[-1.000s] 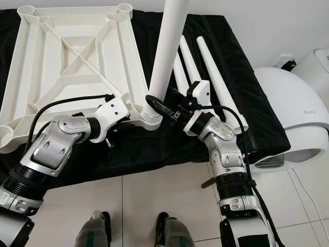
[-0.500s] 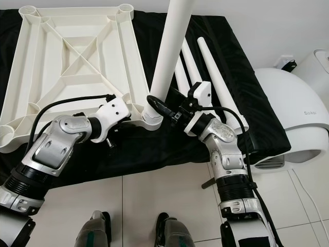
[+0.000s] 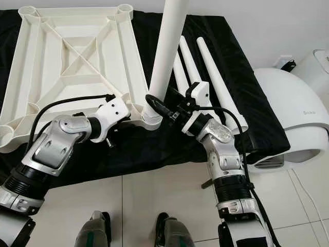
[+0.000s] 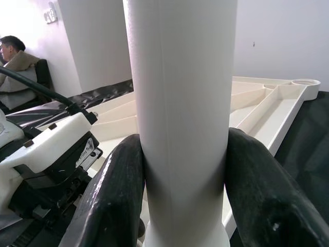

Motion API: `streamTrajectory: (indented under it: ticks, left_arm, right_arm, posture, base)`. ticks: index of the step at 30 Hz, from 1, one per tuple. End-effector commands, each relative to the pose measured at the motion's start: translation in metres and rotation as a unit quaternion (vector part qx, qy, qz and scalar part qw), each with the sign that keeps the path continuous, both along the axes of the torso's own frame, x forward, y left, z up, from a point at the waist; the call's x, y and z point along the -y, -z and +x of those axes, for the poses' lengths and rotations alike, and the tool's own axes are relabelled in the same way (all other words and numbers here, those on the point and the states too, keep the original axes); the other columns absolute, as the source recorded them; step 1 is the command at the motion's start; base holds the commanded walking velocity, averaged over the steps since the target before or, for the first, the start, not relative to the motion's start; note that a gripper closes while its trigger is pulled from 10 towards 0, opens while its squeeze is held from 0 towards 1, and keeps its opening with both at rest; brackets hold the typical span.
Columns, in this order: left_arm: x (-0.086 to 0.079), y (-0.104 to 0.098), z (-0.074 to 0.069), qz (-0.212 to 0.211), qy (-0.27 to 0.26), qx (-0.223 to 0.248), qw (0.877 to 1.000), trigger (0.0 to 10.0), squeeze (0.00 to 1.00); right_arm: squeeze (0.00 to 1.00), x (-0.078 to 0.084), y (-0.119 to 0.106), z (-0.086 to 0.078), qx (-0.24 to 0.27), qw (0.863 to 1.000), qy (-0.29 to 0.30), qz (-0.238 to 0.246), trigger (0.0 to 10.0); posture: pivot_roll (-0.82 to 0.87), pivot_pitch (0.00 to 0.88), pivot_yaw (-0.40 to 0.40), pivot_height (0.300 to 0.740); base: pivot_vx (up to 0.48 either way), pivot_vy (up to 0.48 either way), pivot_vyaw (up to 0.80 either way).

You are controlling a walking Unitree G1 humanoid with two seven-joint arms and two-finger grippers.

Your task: Building children table

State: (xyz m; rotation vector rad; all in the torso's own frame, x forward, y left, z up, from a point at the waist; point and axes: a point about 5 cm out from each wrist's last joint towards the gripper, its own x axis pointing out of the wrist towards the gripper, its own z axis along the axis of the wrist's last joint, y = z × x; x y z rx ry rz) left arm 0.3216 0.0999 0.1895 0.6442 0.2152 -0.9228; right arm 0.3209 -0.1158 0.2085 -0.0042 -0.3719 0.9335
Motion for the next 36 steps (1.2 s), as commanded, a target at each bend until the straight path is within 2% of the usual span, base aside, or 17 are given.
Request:
streamTrajectory:
  ticks: [1,13,36]
  left_arm:
    - [0.0064,-0.0121,0.0021,-0.008,-0.009,0.048,0.999,10.0,0.0]
    - [0.0071,-0.0136,0.0017,-0.01,-0.01,0.049,0.999,10.0,0.0]
    - [0.0071,-0.0155,0.0023,-0.011,-0.009,0.052,0.999,10.0,0.0]
  right_arm:
    - [0.0,-0.0056,0.033,-0.0016,-0.073,0.997,0.0,-0.036,10.0]
    - [0.0,-0.0077,0.0395,0.0021,-0.081,0.995,0.052,-0.037,10.0]
    - [0.0,-0.0117,0.0426,-0.0005,-0.082,0.992,0.097,-0.013,10.0]
  posture:
    - [0.1,0.213,-0.064,0.74]
    - [0.09,0.221,-0.067,0.74]
    - [0.09,0.221,-0.063,0.74]
  base:
    - [0.0,0.0,0.0]
    - [0.0,0.0,0.0]
    - [0.0,0.0,0.0]
